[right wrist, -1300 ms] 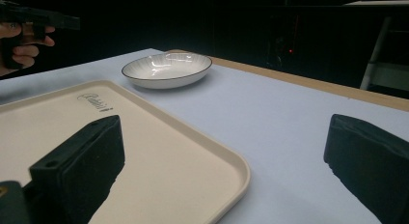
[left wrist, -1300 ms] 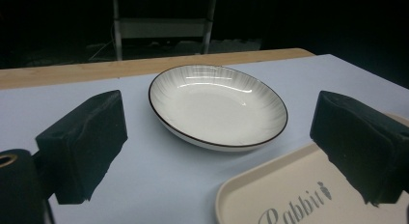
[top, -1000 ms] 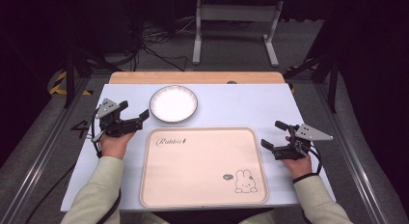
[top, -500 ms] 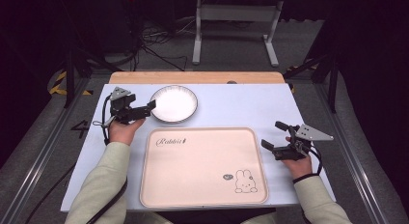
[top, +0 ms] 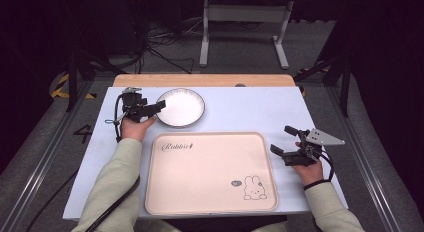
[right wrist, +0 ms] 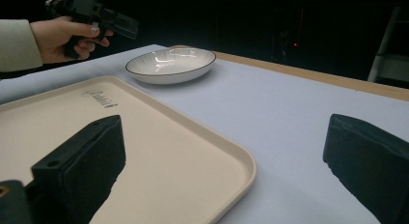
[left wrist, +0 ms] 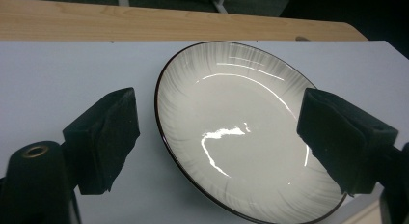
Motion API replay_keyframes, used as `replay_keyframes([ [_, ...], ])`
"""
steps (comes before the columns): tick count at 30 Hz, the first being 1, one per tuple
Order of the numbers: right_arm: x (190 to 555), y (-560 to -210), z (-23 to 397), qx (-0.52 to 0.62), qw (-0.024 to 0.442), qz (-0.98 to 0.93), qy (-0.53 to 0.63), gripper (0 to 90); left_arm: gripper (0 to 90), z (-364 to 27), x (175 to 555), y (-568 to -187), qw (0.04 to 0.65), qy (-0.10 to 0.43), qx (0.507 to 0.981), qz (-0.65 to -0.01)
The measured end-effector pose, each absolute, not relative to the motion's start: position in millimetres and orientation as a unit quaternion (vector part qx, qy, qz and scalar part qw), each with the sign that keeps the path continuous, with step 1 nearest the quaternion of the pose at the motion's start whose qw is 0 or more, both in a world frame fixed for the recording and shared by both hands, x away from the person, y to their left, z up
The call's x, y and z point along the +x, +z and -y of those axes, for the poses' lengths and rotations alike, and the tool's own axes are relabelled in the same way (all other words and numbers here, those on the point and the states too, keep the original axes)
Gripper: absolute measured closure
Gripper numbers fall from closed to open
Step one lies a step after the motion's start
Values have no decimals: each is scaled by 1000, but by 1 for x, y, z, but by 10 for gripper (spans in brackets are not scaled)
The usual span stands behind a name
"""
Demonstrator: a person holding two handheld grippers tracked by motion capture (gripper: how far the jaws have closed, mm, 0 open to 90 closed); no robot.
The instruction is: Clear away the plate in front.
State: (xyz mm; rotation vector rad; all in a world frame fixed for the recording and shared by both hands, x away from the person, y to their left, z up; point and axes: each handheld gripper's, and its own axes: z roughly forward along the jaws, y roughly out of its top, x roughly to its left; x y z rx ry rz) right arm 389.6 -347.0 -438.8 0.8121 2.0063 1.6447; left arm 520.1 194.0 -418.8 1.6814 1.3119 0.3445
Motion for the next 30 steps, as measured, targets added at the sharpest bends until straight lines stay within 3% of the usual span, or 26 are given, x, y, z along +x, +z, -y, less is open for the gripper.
replay_keyframes([
  [20,390,-440,347,297,196,-721,595,18,334,-188,542,-444,440,101,682,-576],
  [30,391,-440,346,298,188,-721,597,21,496,-191,547,-454,425,65,669,-606],
])
